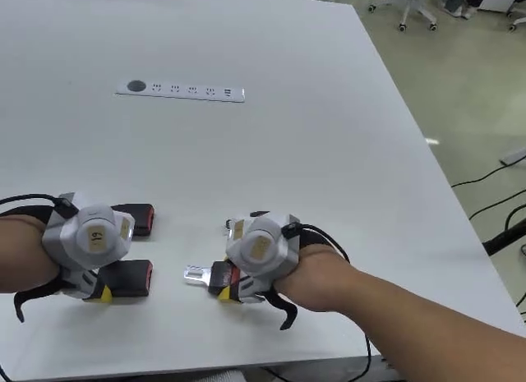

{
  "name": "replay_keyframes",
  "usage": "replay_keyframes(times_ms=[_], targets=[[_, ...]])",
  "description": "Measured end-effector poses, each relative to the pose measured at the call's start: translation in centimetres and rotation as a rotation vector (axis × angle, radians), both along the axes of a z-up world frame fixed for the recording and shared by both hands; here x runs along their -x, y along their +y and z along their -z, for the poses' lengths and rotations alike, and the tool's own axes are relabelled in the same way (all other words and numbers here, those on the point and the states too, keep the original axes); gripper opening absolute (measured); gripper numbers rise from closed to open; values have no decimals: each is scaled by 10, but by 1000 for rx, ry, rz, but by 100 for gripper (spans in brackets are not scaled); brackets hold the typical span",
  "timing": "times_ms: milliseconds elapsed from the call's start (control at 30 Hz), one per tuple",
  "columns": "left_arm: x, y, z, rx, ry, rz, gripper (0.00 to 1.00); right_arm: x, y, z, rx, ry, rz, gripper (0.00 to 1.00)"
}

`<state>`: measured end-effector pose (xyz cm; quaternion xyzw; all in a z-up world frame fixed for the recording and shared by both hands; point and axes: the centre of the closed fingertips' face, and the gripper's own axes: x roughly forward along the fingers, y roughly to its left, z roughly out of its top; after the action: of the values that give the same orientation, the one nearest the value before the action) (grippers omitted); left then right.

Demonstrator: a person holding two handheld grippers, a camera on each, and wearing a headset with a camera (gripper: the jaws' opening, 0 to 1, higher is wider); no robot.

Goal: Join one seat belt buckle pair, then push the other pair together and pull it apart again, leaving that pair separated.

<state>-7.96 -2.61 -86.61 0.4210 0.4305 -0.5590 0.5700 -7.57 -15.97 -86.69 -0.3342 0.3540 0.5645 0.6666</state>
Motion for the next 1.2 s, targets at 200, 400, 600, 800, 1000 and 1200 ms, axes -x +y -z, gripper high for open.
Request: replay_keyframes(times_ms=[200,400,600,800,1000,1200], targets=[[1,-1,-1,0,1,1,32,1,27,-1,4,-27,-42,33],[1,-1,-1,-2,-2,-2,32,3,41,-1,0,-18,-62,33],[1,-1,-1,-12,-1,0,32,3,49,-3,9,-46,-96,33],[-2,1,1,-8,1,10,32,2,55,-1,-3,-40,-98,32],[-4,1,2,-3,2,9,32,-1,56,-2,-55,0,-55,31],[-5,2,4,-28,1,52,32,-1,62,-2,-32,2,-91,30]])
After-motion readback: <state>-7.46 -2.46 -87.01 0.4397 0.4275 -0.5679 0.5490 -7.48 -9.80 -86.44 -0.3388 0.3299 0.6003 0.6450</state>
